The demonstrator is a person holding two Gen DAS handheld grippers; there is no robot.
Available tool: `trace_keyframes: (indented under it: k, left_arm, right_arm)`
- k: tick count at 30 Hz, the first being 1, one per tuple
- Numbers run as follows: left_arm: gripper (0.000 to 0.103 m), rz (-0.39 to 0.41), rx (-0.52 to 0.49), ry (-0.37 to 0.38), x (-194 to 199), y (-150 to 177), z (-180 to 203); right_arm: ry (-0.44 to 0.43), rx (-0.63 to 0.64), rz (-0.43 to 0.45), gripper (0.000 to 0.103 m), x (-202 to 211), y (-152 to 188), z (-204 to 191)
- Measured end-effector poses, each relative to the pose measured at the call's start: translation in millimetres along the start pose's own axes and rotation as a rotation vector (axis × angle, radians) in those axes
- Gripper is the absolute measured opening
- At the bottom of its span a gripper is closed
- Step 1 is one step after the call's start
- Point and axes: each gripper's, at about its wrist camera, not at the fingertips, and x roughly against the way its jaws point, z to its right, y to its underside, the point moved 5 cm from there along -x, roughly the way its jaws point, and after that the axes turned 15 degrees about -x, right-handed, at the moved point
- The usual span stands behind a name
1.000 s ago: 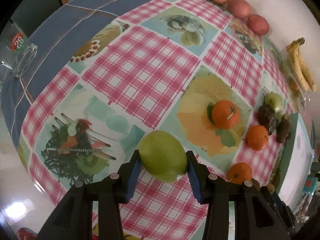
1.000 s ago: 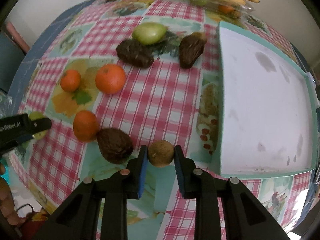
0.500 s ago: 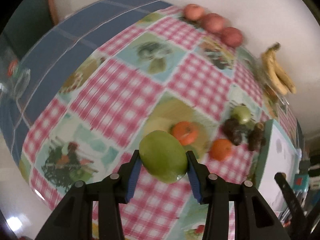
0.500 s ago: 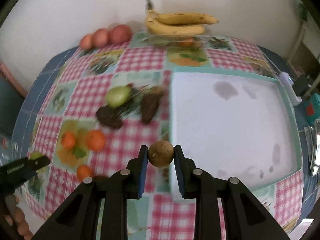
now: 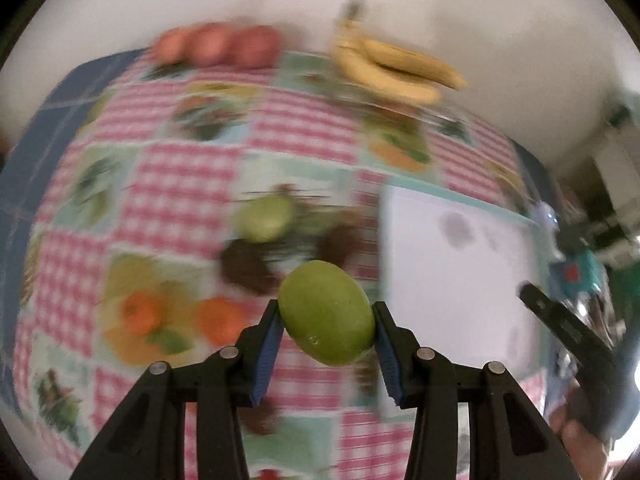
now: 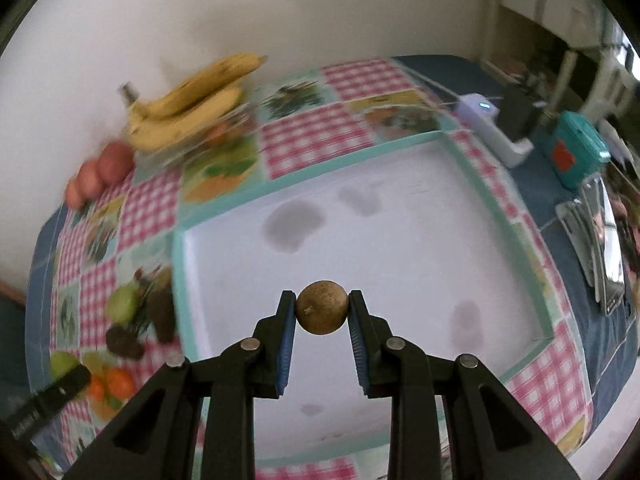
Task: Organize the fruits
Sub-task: 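Carry both fruits over the white tray and open both tools to release them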
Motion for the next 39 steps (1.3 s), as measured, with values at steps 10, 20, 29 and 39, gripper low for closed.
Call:
trace_keyframes:
  k: [10, 20, 29, 39]
  left_arm:
    - [0.047, -0.026, -0.215, 0.045, -52, -11, 79]
    - [0.047, -0.093, -0.297, 0.026, -85, 5, 103]
    - [0.047, -0.110, -0.316, -0.001, -98, 12, 107]
    - [0.049, -0.107, -0.316, 0.003, -96, 8, 107]
  right_arm:
    - [0.049, -0.100, 0.033, 0.027, -11, -36, 48]
    - [0.220, -0.184, -0.020, 0.027, -41, -39, 103]
    - [0.251, -0.220, -0.061, 0.027, -54, -29, 119]
    - [0.252, -0.235, -0.046, 0.032, -56, -30, 120]
